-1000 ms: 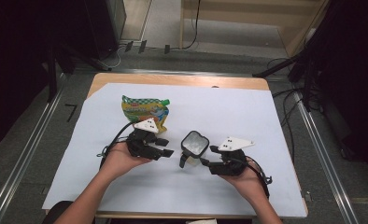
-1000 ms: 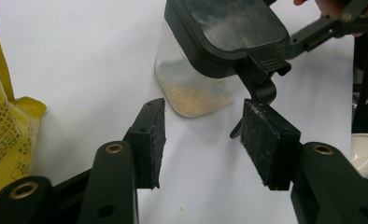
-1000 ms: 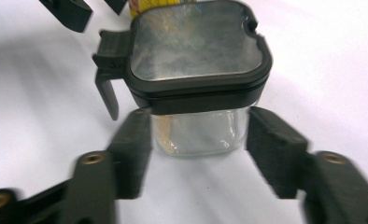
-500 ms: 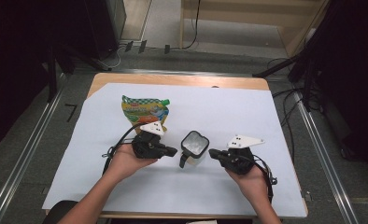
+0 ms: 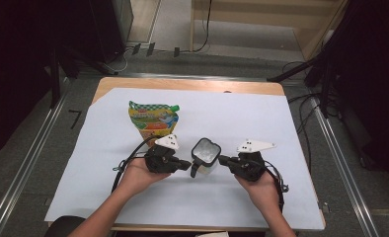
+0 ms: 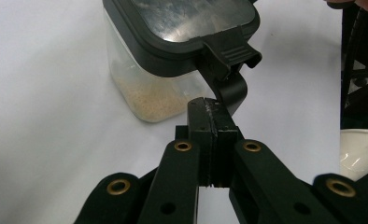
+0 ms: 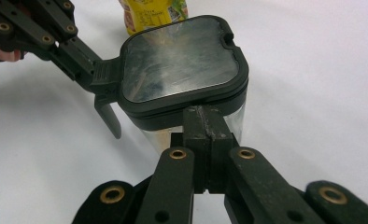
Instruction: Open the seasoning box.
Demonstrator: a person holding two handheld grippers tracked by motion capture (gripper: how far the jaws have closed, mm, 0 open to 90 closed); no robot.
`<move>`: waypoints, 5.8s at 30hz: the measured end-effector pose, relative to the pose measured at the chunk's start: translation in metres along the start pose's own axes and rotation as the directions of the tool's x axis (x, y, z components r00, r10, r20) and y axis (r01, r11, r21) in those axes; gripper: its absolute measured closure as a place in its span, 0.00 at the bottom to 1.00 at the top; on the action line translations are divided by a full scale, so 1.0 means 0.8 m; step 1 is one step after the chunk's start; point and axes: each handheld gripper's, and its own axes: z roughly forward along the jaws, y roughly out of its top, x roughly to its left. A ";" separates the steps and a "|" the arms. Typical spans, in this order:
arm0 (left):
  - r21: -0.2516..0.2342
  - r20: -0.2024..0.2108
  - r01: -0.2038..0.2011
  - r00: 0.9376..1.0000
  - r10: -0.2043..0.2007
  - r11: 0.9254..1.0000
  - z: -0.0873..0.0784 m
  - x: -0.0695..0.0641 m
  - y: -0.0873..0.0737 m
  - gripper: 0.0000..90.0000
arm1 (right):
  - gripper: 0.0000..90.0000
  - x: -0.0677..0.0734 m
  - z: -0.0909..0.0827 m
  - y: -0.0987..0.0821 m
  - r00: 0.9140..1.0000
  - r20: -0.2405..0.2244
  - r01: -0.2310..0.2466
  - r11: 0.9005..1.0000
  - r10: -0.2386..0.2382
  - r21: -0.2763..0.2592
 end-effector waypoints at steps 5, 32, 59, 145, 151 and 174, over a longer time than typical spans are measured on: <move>0.003 0.012 0.000 1.000 0.000 1.000 0.007 -0.003 0.000 1.00 | 1.00 -0.003 0.002 0.002 1.000 0.006 -0.004 1.000 0.004 0.002; -0.043 0.010 -0.025 1.000 0.025 0.999 0.035 -0.024 0.015 1.00 | 1.00 -0.015 0.022 0.010 0.997 0.068 -0.022 0.999 0.024 -0.033; -0.097 0.080 0.026 0.997 -0.018 0.995 -0.022 0.003 0.011 0.64 | 1.00 0.057 -0.008 -0.013 0.998 -0.017 0.052 0.999 -0.052 0.004; -0.114 0.061 -0.027 0.998 0.034 0.993 0.023 0.038 0.053 0.20 | 1.00 -0.069 -0.013 0.007 0.984 0.145 -0.121 0.987 0.106 0.101; -0.112 0.063 -0.031 0.997 0.038 0.993 0.028 0.039 0.051 0.18 | 1.00 -0.086 0.013 0.005 0.976 0.185 -0.141 0.982 0.117 0.124; -0.092 0.064 -0.054 0.996 0.060 0.994 0.044 0.041 0.045 0.13 | 1.00 -0.079 0.043 0.003 0.982 0.182 -0.077 0.989 0.053 0.127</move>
